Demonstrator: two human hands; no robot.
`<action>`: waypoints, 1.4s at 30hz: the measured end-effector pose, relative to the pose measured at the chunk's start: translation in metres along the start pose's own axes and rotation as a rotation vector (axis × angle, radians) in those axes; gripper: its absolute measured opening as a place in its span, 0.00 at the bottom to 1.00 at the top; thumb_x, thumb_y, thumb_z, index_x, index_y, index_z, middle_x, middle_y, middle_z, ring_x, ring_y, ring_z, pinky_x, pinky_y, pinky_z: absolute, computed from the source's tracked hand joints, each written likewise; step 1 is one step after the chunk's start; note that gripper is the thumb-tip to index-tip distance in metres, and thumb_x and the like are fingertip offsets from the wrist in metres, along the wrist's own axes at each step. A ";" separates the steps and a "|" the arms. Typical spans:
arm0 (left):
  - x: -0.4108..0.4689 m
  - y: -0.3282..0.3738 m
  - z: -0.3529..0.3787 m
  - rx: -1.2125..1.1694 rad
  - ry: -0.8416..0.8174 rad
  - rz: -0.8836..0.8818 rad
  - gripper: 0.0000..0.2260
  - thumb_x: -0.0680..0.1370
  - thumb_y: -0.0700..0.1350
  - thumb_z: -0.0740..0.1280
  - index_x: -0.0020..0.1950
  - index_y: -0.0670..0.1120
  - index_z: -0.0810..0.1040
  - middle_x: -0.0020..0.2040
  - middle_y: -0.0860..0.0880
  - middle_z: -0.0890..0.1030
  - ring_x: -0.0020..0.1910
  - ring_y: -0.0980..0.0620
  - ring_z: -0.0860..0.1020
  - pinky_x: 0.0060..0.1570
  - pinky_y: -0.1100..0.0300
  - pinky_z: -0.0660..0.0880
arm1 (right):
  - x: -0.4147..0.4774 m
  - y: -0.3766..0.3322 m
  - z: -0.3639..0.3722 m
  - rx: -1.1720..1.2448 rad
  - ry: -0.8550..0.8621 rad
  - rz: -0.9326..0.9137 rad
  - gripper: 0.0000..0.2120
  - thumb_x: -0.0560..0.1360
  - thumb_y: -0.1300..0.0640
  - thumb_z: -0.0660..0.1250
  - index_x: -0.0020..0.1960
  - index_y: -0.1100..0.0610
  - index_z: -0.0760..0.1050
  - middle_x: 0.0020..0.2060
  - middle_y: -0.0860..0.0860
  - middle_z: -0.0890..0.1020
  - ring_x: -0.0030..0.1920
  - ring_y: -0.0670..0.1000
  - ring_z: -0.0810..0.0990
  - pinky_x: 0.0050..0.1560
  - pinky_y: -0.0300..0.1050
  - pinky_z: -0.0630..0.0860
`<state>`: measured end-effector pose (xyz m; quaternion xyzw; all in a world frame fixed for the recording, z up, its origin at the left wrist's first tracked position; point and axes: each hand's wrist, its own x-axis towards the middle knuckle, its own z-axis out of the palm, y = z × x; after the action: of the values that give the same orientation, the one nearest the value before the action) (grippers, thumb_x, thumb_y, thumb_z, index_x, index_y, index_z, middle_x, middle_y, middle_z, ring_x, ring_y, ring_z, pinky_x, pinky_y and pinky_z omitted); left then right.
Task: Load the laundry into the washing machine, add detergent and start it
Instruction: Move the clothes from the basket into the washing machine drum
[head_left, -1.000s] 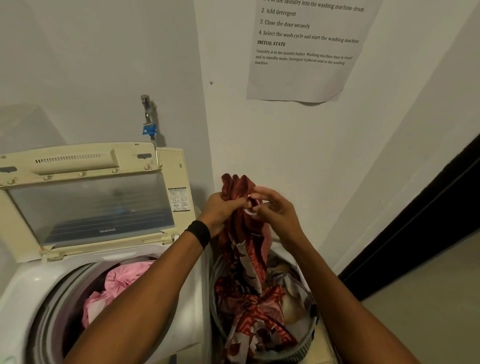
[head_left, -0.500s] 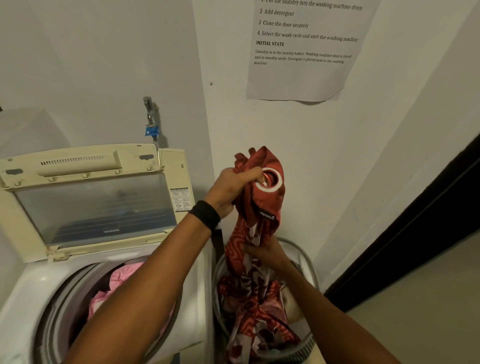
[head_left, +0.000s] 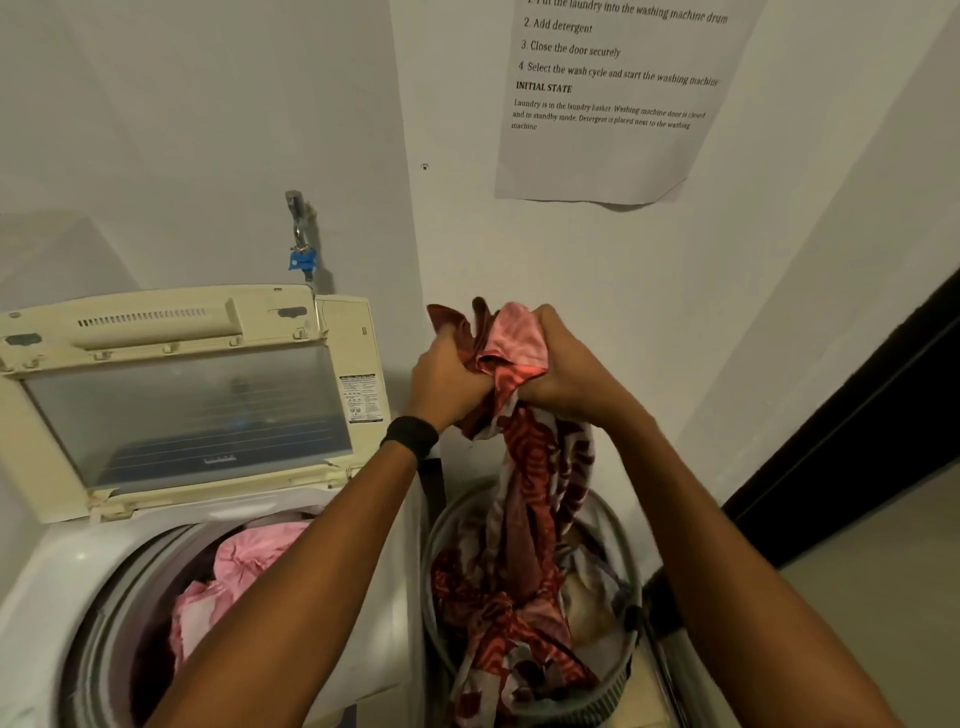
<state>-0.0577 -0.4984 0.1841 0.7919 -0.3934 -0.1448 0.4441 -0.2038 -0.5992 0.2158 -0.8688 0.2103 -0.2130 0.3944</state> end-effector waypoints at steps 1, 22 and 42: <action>0.000 -0.001 0.001 -0.143 -0.090 -0.033 0.19 0.76 0.49 0.73 0.63 0.45 0.73 0.55 0.46 0.83 0.55 0.45 0.82 0.59 0.45 0.79 | 0.003 0.001 0.007 0.016 0.038 -0.006 0.20 0.73 0.57 0.76 0.58 0.55 0.67 0.44 0.45 0.75 0.40 0.41 0.74 0.38 0.30 0.70; -0.010 0.002 0.007 -0.765 -0.013 -0.141 0.26 0.71 0.49 0.78 0.68 0.47 0.78 0.59 0.46 0.85 0.58 0.46 0.84 0.63 0.43 0.79 | -0.097 0.106 0.102 0.255 0.042 0.339 0.36 0.70 0.51 0.79 0.74 0.50 0.66 0.66 0.49 0.77 0.67 0.51 0.78 0.65 0.48 0.78; -0.042 0.016 -0.001 -0.614 -0.317 -0.133 0.31 0.79 0.60 0.67 0.77 0.53 0.59 0.65 0.53 0.78 0.62 0.52 0.80 0.60 0.47 0.80 | -0.027 0.009 0.020 0.091 0.456 -0.091 0.07 0.73 0.62 0.63 0.49 0.53 0.73 0.46 0.48 0.75 0.47 0.39 0.74 0.44 0.30 0.70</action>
<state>-0.0922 -0.4713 0.1925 0.6130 -0.3433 -0.4059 0.5845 -0.2171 -0.5778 0.1913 -0.7882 0.2448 -0.4304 0.3654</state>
